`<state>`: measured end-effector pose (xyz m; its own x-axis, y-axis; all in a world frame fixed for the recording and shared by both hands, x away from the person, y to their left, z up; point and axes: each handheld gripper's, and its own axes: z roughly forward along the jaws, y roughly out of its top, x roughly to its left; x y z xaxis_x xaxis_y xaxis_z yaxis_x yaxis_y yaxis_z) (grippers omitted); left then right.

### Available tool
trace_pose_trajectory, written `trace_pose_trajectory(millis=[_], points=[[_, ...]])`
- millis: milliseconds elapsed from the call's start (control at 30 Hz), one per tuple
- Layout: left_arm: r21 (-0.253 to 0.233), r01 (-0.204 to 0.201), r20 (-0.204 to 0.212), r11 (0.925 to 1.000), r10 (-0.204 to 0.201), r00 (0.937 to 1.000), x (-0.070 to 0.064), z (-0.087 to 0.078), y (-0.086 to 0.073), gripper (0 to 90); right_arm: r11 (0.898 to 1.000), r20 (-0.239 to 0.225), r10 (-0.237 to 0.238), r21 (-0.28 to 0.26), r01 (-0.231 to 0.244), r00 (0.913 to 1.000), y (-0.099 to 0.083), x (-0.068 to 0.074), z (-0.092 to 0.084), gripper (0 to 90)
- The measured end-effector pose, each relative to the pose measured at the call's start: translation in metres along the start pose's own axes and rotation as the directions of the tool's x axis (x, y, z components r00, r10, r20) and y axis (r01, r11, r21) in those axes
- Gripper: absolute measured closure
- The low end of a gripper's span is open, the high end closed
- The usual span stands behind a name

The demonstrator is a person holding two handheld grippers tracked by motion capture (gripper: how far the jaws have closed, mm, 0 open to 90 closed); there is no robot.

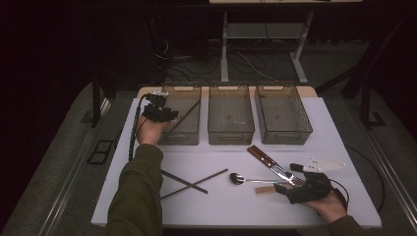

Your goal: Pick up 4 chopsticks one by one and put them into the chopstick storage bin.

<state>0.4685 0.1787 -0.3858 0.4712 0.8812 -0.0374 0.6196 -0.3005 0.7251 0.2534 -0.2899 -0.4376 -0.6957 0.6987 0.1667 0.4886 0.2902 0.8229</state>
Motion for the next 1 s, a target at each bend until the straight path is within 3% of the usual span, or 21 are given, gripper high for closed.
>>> trace_pose_trajectory(millis=[67,300,467,700,767,1000], points=[[-0.017,0.002,0.009,0.9998,-0.002,1.0000,-0.001,-0.001,0.001,57.5,1.000,0.000,-0.002,-0.001,0.002,1.0000,0.000,0.000,0.000,0.5],[-0.065,-0.045,0.074,0.9969,0.050,0.9960,-0.006,-0.007,0.002,46.9,1.000,0.001,-0.001,0.002,0.001,1.0000,0.000,0.000,0.000,0.5],[-0.051,-0.100,0.112,0.9937,0.105,0.9881,-0.010,-0.015,0.002,41.2,1.000,0.004,0.001,0.002,-0.001,1.0000,0.000,0.000,0.000,0.5],[-0.090,-0.111,0.162,0.9898,0.124,0.9790,-0.013,-0.032,-0.003,36.9,1.000,0.007,0.001,0.001,-0.001,1.0000,0.000,0.000,-0.001,0.5],[-0.116,-0.087,0.187,0.9895,0.108,0.9764,-0.015,-0.037,-0.005,36.9,1.000,0.007,0.001,0.000,-0.001,1.0000,0.000,0.000,-0.001,0.5],[-0.117,-0.140,0.216,0.9832,0.163,0.9628,-0.027,-0.053,-0.011,30.4,1.000,0.005,-0.001,0.002,0.001,1.0000,0.000,0.000,0.000,0.5]])
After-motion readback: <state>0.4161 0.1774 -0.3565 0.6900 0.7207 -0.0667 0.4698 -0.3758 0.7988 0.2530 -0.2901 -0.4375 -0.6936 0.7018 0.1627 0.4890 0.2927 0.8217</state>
